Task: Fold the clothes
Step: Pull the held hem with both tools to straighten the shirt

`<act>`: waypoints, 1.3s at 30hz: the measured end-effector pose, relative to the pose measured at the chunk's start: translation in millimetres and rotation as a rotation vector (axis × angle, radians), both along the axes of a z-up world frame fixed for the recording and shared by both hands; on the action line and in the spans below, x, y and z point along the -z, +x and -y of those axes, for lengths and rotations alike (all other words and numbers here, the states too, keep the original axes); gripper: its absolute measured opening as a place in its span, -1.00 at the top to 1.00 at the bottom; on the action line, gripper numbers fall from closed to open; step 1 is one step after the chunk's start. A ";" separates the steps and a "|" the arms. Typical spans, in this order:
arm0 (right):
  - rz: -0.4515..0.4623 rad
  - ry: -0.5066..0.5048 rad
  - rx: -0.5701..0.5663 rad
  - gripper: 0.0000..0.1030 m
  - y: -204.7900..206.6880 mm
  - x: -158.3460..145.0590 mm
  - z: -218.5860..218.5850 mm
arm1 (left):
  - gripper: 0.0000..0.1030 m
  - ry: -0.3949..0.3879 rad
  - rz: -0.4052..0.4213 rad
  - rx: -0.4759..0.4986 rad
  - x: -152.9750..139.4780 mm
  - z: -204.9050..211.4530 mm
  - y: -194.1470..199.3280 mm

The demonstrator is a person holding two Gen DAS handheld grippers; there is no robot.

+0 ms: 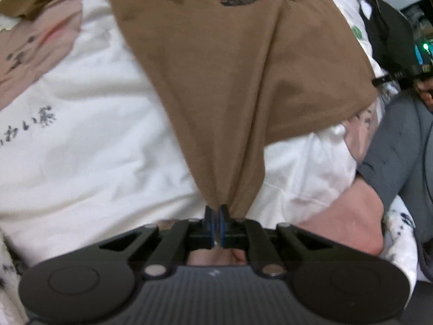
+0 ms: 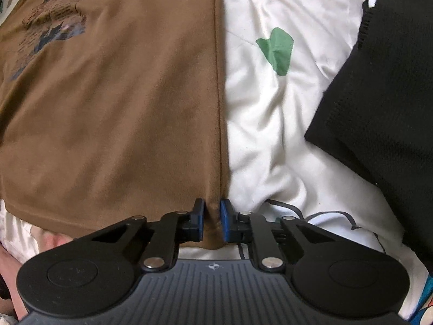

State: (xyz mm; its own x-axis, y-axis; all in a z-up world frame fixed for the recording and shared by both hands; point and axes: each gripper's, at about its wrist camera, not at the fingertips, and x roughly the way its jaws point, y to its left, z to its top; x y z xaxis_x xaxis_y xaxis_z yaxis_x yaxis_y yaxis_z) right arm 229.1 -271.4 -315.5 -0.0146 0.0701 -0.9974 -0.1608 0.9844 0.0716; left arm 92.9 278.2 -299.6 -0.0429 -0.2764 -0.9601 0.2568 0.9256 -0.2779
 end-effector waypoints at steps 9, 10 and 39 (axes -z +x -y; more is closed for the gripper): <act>-0.015 0.103 0.101 0.23 -3.7 -4.6 24.3 | 0.93 0.052 0.017 -0.034 5.0 -11.6 12.2; -0.018 0.110 0.108 0.23 -3.4 -3.9 25.3 | 0.93 0.054 0.021 -0.036 4.4 -13.3 11.6; -0.028 0.013 -0.005 0.90 -22.3 -18.5 51.2 | 0.93 0.068 -0.014 0.025 -6.4 13.3 -1.6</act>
State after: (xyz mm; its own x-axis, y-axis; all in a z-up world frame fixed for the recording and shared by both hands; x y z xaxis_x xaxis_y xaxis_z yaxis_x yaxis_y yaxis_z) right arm 206.8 -322.5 -297.1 -0.0430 0.0831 -0.9956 -0.1639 0.9824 0.0891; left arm 91.2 264.9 -293.2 -0.0627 -0.2097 -0.9758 0.2764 0.9358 -0.2188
